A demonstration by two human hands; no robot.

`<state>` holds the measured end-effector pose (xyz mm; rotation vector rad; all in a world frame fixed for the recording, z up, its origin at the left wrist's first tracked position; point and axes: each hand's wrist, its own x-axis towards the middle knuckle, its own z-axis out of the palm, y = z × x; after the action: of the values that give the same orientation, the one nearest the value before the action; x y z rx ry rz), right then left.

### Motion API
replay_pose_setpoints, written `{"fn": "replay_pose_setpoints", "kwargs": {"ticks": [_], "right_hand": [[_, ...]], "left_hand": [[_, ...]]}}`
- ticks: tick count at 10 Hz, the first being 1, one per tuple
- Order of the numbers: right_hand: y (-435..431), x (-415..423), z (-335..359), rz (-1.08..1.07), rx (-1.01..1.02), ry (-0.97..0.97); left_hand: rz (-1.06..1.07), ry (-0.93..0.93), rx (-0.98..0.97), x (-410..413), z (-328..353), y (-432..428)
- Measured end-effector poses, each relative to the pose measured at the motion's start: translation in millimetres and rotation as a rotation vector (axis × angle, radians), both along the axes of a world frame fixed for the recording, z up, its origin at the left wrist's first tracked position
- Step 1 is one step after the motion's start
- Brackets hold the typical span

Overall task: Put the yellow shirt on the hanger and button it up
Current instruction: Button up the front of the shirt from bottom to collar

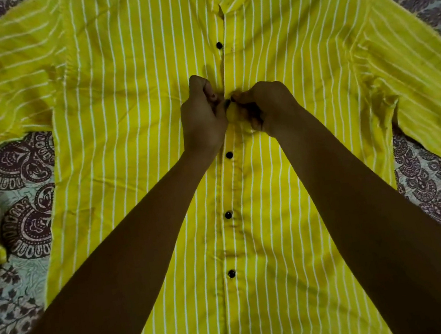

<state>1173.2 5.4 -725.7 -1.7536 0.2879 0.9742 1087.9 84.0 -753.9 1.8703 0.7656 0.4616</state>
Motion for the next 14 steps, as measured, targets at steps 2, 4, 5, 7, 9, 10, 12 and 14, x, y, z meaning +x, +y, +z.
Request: {"fn": "replay_pose_setpoints", "kwargs": {"ticks": [2,4,5,7,9,10,12,14], "right_hand": [[-4.3,-13.4,-7.2,0.180,-0.384,-0.664],[-57.6,-21.3,-37.0,0.723,-0.717,-1.016],[-71.5,-5.5,-39.1,0.704,-0.798,-0.970],[-48.4,18.1,-19.3,0.454,-0.602,-1.263],[31.7,25.3,-6.0,0.328,-0.238,-1.030],[48.0,37.3,-6.5,0.331,-0.415,-0.840],[47.0,60.7,-4.6,0.325,-0.553,-0.681],[32.1,70.5,-0.7,0.180,-0.236,-0.302]], "left_hand": [[-0.092,0.255,0.590,-11.8,-5.1,1.4],[-0.317,0.560,0.828,-30.1,-24.9,61.2],[-0.195,0.633,0.778,-30.2,-21.5,94.5],[-0.058,0.419,0.763,-13.3,-11.6,80.5],[-0.062,0.145,0.360,51.0,10.4,52.7],[-0.114,0.276,0.322,70.3,12.3,62.1],[-0.228,0.434,0.365,82.7,18.0,71.0],[-0.211,0.447,0.307,88.5,21.5,62.0]]}}
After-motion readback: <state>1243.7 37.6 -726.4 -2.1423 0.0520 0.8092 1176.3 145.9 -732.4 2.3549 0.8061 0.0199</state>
